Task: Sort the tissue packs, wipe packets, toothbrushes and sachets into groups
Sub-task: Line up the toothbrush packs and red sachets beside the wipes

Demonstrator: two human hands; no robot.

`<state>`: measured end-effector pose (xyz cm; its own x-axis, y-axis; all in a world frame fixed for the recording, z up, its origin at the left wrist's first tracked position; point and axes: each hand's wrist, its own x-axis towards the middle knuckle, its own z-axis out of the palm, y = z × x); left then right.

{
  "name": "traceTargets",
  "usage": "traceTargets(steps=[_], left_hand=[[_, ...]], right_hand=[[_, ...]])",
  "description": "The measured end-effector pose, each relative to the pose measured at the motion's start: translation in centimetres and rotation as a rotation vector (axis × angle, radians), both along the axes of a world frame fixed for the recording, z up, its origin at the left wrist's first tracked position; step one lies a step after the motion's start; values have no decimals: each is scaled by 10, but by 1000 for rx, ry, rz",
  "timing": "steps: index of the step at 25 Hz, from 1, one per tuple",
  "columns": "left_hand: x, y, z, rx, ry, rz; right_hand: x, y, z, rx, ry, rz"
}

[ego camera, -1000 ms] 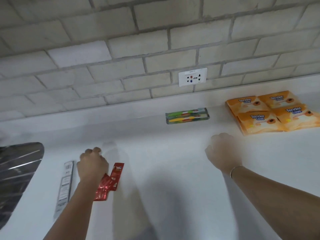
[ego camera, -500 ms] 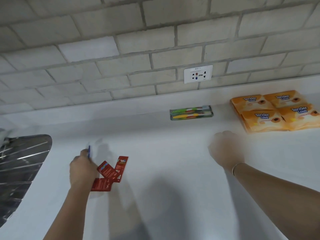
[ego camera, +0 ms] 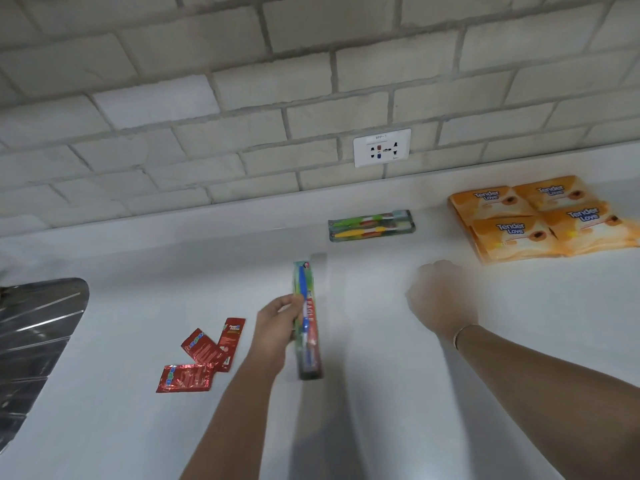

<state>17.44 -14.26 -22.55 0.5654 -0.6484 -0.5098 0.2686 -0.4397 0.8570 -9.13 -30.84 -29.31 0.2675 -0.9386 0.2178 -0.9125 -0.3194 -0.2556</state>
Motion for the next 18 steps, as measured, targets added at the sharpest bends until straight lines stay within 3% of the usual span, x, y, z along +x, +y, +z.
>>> traceTargets(steps=[5,8,10,12,13,16,18], left_hand=[[-48,-29,-20,-133,281,183],[-62,-32,-26,-58,221,164],[-63,-31,-23,161,-98,-43],[-63,-32,-15,363,-608,-303],[-63,-32,-12,363,-853,-371],[-65,-27,-26,20,-1310,-569],[-68,-23,-49,-87,-1471,-702]], right_hand=[[-2,0,0,10,-11,-10],[-1,1,0,10,-22,-7],[-1,1,0,10,-20,-2],[-3,0,1,15,-7,-8],[-2,0,2,21,-4,-10],[-2,2,1,47,-13,-15],[-3,4,1,56,-37,-19]])
